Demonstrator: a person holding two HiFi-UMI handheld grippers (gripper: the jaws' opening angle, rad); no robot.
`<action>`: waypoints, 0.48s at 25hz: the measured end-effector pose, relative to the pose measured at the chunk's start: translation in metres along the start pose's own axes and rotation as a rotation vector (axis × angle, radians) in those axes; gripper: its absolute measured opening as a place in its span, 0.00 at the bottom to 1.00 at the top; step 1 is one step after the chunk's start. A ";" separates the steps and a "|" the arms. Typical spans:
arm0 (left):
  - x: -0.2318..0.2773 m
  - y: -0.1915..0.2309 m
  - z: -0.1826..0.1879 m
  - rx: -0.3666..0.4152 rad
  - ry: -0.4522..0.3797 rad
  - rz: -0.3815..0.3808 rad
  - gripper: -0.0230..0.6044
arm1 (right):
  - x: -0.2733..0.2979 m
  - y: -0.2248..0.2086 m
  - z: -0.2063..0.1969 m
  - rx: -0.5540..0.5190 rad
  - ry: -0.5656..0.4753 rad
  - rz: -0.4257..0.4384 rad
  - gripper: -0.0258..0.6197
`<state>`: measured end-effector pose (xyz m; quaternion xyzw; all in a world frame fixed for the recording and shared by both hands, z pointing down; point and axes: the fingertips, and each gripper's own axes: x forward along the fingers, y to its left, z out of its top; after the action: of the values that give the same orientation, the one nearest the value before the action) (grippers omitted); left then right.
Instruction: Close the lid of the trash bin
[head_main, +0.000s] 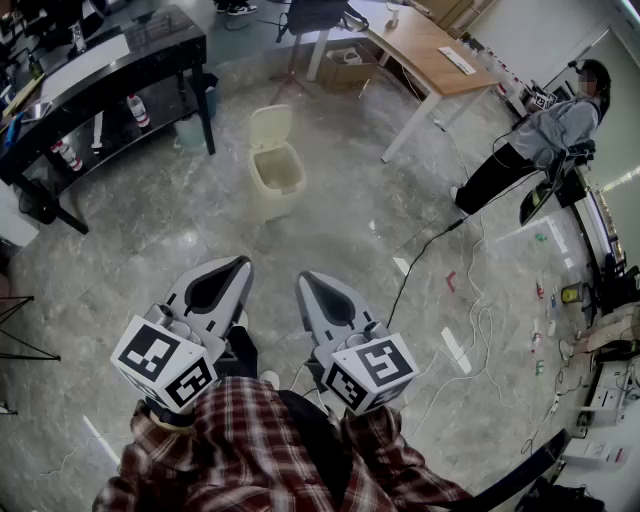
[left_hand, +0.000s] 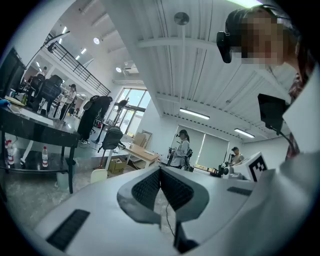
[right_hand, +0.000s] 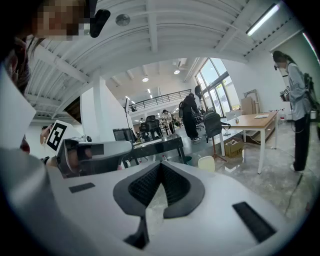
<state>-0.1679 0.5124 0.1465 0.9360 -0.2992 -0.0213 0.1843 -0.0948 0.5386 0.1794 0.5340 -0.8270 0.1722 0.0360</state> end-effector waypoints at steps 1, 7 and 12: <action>0.007 0.012 0.006 0.003 -0.001 -0.005 0.06 | 0.014 -0.003 0.006 -0.003 -0.002 -0.003 0.06; 0.046 0.081 0.040 0.019 0.002 -0.030 0.06 | 0.090 -0.028 0.034 -0.008 -0.009 -0.035 0.06; 0.064 0.137 0.047 -0.007 0.035 -0.034 0.06 | 0.137 -0.041 0.046 0.011 -0.005 -0.075 0.06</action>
<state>-0.1981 0.3567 0.1562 0.9405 -0.2798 -0.0091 0.1926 -0.1108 0.3893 0.1799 0.5651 -0.8056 0.1741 0.0375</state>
